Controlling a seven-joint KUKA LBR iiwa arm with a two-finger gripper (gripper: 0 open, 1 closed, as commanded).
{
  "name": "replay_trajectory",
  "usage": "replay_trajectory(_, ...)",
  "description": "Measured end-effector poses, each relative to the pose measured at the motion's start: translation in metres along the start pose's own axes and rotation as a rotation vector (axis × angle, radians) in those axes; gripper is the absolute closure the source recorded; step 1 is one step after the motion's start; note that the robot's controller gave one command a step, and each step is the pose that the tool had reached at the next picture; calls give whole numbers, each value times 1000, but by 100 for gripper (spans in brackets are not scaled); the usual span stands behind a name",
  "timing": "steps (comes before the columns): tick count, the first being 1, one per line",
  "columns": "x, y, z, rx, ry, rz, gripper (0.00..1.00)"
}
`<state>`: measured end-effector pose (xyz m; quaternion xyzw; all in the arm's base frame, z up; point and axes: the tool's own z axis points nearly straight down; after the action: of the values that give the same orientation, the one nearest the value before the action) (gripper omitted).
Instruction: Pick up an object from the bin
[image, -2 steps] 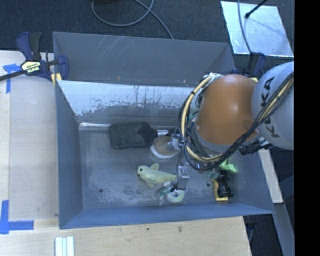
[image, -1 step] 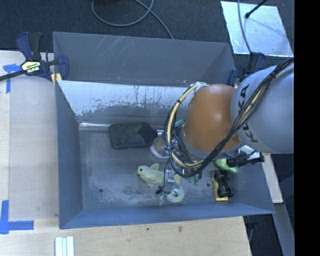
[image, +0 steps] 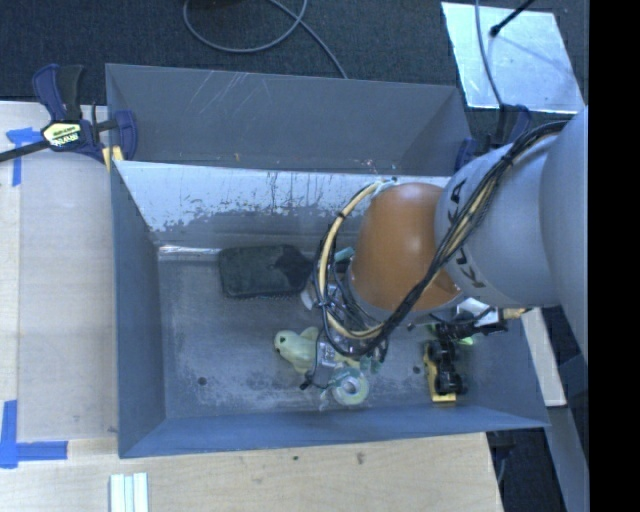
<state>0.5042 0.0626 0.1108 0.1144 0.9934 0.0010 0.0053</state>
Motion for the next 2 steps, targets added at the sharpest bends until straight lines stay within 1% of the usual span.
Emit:
replay_trajectory(1,3,-8,33,4,9,188,100)
replay_trajectory(2,3,-8,33,4,9,188,100)
